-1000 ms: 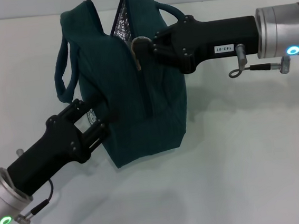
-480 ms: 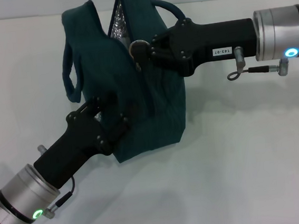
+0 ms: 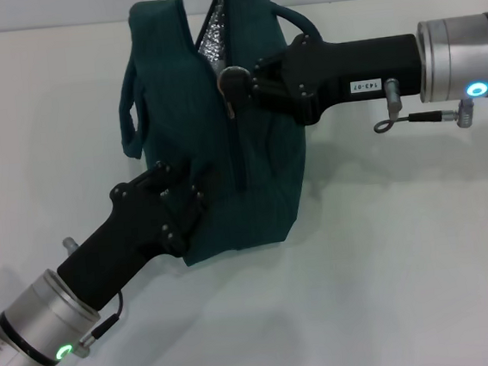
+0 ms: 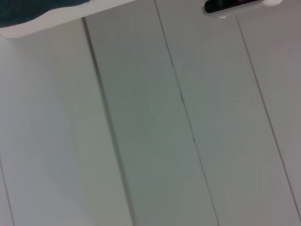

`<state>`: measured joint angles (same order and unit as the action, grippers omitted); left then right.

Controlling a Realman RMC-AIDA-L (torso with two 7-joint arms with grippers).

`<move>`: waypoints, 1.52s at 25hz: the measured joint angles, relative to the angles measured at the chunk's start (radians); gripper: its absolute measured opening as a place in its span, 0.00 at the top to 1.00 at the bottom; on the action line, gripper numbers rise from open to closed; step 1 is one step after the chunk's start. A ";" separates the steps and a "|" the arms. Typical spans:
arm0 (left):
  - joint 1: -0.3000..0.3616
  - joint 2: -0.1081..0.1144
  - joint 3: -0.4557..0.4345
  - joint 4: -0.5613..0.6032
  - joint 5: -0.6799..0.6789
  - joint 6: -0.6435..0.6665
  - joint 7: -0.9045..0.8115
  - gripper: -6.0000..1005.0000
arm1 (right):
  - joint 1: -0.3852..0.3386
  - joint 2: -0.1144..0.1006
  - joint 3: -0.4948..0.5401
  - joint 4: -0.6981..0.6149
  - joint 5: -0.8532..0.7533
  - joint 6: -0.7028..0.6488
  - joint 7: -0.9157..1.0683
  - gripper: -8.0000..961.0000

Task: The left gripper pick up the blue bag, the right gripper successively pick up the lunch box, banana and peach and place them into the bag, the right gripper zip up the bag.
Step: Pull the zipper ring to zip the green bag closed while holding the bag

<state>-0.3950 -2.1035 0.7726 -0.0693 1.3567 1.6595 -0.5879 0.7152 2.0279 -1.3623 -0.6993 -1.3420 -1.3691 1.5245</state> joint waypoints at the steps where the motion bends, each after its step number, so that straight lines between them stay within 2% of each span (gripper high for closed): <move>1: 0.000 0.000 0.000 -0.001 0.002 0.000 0.000 0.56 | 0.000 0.000 0.000 0.000 0.001 0.006 0.000 0.97; 4: -0.001 0.000 0.001 0.002 0.017 -0.004 0.001 0.69 | -0.006 0.000 0.002 0.000 0.011 0.020 0.000 0.97; 9: -0.001 0.001 0.002 0.010 0.081 -0.007 0.027 0.74 | -0.014 -0.001 0.003 0.001 0.056 0.059 0.003 0.96; 12: -0.001 0.001 0.009 0.010 0.104 -0.018 0.046 0.82 | -0.015 -0.002 0.005 0.002 0.070 0.072 0.006 0.96; 20: 0.001 0.000 0.033 0.006 0.094 -0.025 0.053 0.97 | -0.017 -0.005 -0.008 0.028 0.123 0.053 0.008 0.96; 25: 0.009 -0.003 0.030 -0.009 0.014 -0.017 0.047 0.95 | -0.013 -0.005 -0.048 0.029 0.126 0.037 0.009 0.96; 34: 0.030 0.003 0.030 -0.015 -0.037 0.038 0.044 0.78 | -0.001 0.000 -0.066 0.029 0.127 0.034 0.009 0.96; 38: 0.029 0.006 0.030 0.000 -0.039 0.040 0.013 0.59 | 0.013 0.000 -0.079 0.030 0.151 0.043 0.001 0.96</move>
<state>-0.3660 -2.0970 0.8022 -0.0694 1.3181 1.7000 -0.5745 0.7277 2.0282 -1.4416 -0.6695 -1.1914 -1.3259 1.5252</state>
